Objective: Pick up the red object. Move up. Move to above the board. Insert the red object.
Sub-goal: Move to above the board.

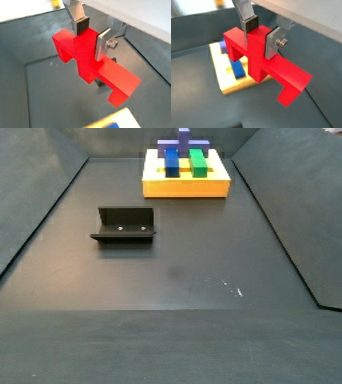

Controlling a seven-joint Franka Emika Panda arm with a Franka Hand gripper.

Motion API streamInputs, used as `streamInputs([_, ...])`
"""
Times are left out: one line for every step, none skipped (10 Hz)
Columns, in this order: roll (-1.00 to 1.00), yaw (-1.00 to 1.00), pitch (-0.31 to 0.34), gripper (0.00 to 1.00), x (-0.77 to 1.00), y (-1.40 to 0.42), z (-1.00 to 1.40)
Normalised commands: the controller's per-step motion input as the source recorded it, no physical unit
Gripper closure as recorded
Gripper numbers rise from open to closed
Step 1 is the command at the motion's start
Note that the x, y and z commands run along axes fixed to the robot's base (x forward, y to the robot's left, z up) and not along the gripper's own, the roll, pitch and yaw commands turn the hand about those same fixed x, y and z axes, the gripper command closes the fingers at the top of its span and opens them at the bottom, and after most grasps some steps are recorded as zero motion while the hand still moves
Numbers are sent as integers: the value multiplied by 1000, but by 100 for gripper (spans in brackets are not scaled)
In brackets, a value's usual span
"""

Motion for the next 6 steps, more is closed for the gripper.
streamInputs([15, 1000, 33, 100, -81, -1400, 169])
streamInputs([19, 1000, 40, 100, -66, -1400, 180])
streamInputs([20, 1000, 47, 100, -56, -1400, 193])
streamInputs([27, 1000, 61, 100, 3, -893, 132])
streamInputs([27, 1000, 75, 100, 47, -532, 84])
streamInputs([30, 1000, 88, 100, 63, -333, 57])
